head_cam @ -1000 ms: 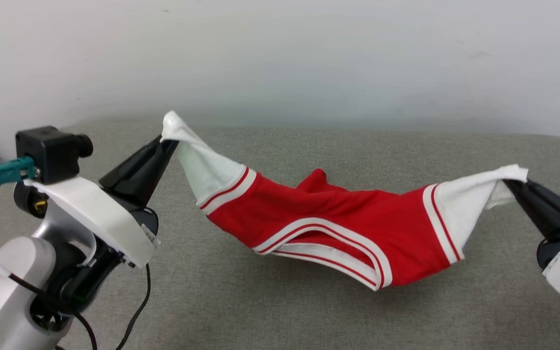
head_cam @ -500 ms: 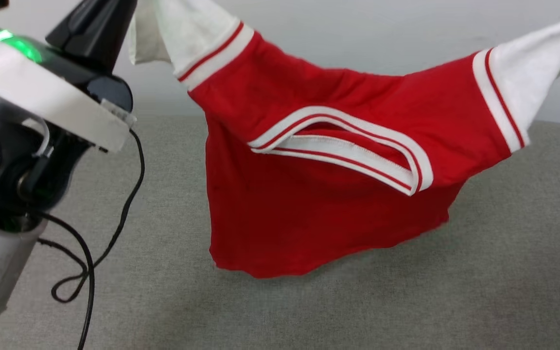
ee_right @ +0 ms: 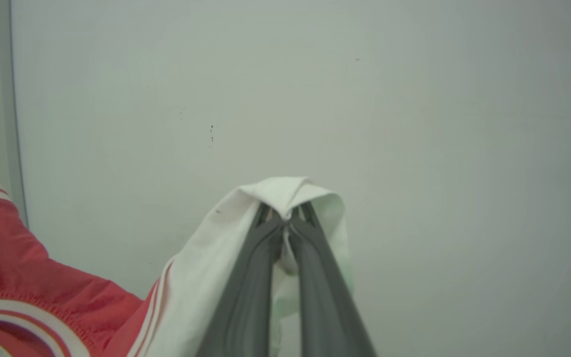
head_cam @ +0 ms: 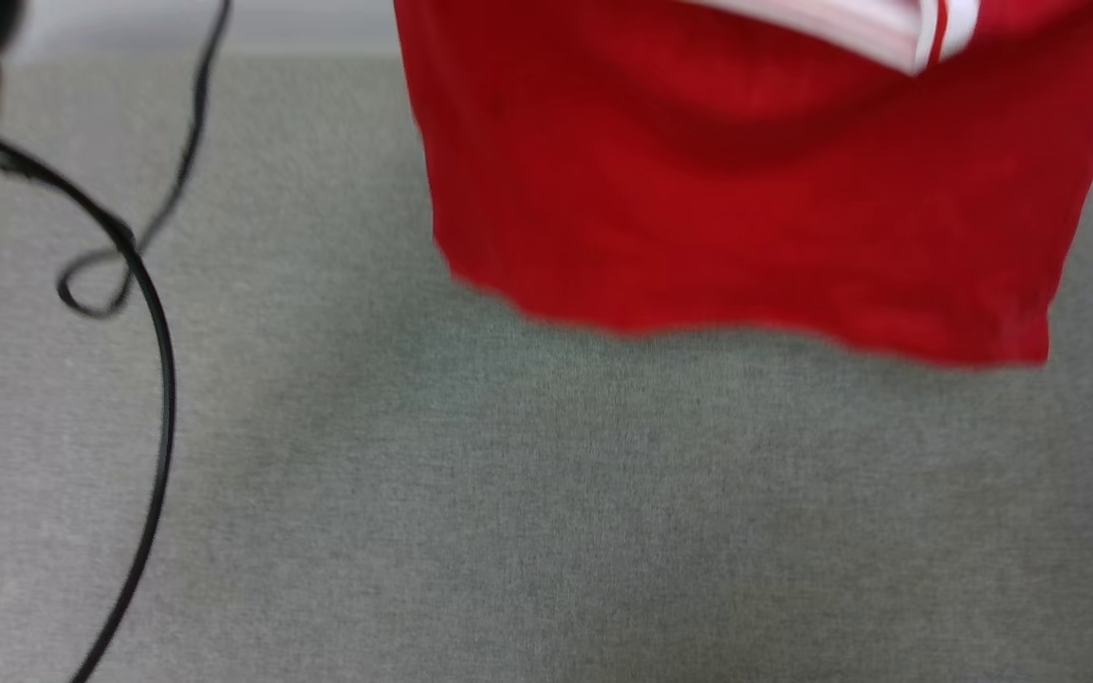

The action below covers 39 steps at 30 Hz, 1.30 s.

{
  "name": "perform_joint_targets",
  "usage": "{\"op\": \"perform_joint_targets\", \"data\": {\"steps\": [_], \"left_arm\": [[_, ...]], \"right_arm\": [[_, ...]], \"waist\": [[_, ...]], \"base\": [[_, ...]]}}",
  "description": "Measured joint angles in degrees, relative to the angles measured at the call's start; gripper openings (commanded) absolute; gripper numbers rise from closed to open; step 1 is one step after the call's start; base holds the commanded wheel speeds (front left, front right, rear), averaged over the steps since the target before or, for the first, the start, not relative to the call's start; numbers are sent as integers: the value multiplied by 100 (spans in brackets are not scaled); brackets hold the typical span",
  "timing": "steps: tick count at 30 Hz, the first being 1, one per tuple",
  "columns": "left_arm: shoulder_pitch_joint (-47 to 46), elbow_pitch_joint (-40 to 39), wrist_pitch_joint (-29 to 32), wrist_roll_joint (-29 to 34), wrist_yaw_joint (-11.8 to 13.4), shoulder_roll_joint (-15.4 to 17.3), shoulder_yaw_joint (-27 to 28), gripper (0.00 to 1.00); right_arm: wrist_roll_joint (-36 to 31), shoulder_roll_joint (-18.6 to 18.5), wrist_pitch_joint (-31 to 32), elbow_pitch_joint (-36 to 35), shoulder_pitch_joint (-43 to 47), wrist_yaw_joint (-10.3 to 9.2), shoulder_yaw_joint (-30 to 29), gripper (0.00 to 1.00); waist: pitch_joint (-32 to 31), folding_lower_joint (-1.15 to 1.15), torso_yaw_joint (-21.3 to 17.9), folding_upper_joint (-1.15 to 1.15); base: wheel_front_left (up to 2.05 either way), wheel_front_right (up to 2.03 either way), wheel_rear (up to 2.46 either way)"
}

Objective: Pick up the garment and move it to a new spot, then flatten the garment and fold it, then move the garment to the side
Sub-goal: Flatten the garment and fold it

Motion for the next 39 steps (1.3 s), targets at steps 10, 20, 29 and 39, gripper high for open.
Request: {"op": "perform_joint_targets", "data": {"steps": [10, 20, 29, 39], "left_arm": [[-1902, 1525, -221, 343, -302, -256, 81, 0], [-2227, 2393, -786, 443, -599, -337, 37, 0], [-970, 2605, -1503, 260, -700, -391, -16, 0], [1337, 2074, -2012, 19, -515, -142, 33, 0]], "right_arm": [[-512, 112, -547, 1700, -2408, 0, 511, 0], [-582, 222, -1216, 3084, -3177, 0, 1051, 0], [-131, 131, -1870, 3504, -2207, 0, 1646, 0], [414, -120, -2276, 2944, -80, 0, 2117, 0]], "waist": [[1273, 1, -26, 0], [2035, 1, -1, 0], [1775, 0, 16, 0], [1073, -1, -31, 0]], "base": [[0, 0, 0], [0, 0, 0], [0, 0, 0], [0, 0, 0]]}}
